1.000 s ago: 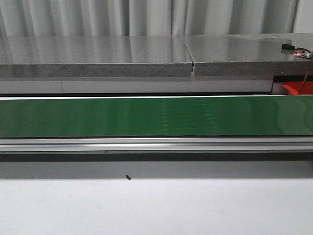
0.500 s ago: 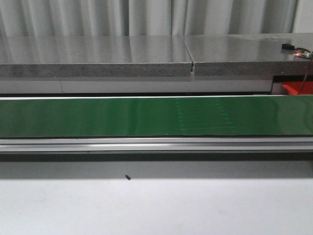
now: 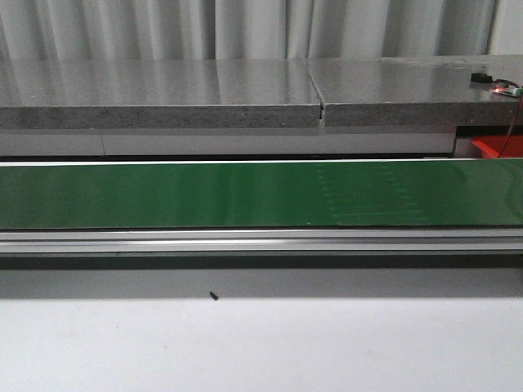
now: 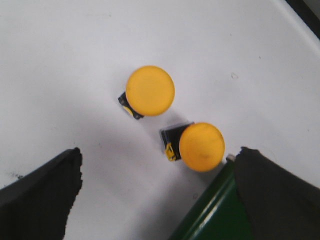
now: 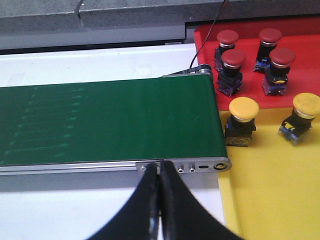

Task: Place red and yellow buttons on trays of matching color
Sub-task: 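Move the left gripper down toward the yellow buttons beside the belt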

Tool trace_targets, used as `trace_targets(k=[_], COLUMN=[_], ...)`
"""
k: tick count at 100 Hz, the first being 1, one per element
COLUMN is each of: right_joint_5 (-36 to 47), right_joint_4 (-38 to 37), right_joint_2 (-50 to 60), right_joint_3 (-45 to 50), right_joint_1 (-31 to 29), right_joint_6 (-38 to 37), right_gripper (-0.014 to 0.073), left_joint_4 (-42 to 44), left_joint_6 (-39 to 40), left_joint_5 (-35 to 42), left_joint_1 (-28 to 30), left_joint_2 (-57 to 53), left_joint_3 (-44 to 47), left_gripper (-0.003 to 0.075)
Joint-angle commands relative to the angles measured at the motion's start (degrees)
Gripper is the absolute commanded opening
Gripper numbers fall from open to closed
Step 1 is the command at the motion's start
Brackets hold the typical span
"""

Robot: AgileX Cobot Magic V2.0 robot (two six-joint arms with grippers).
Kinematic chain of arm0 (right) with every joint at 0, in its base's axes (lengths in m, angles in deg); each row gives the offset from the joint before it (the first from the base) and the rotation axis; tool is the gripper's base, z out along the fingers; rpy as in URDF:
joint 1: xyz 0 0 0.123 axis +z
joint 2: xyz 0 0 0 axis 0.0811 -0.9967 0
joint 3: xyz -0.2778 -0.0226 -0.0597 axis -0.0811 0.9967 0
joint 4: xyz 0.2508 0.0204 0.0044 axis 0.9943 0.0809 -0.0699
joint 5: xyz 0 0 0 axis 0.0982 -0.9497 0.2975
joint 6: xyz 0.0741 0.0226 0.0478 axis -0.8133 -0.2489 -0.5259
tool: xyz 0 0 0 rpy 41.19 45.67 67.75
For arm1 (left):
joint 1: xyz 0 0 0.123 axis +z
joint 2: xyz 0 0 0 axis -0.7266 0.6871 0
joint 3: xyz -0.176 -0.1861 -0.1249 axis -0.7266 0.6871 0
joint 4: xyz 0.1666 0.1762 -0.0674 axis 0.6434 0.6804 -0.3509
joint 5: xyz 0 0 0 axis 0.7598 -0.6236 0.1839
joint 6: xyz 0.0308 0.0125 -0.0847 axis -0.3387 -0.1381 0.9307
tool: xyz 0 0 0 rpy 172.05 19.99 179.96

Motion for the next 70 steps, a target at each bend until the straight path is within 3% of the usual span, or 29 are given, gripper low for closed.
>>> trace_targets(k=[1, 35, 70], right_joint_5=[3.99, 3.99, 3.99], right_joint_4=[0.24, 0.24, 0.24], right_joint_2=[-0.33, -0.33, -0.33], right_joint_3=[-1.49, -1.49, -1.49], right_joint_1=[0.11, 0.11, 0.11], right_joint_6=[0.54, 0.54, 0.54], right_gripper=[-0.0067, -0.0067, -0.0067], left_joint_4=[-0.06, -0.26, -0.07], left_joint_6=[2.92, 3.61, 4.9], left_joint_5=[1.12, -5.0, -5.45], left_joint_1=[0.13, 0.13, 0.13], left_joint_2=[-0.28, 9.48, 13.87], left_joint_3=[-5.06, -16.32, -17.81], left_gripper=[0.0601, 0.0601, 0.06])
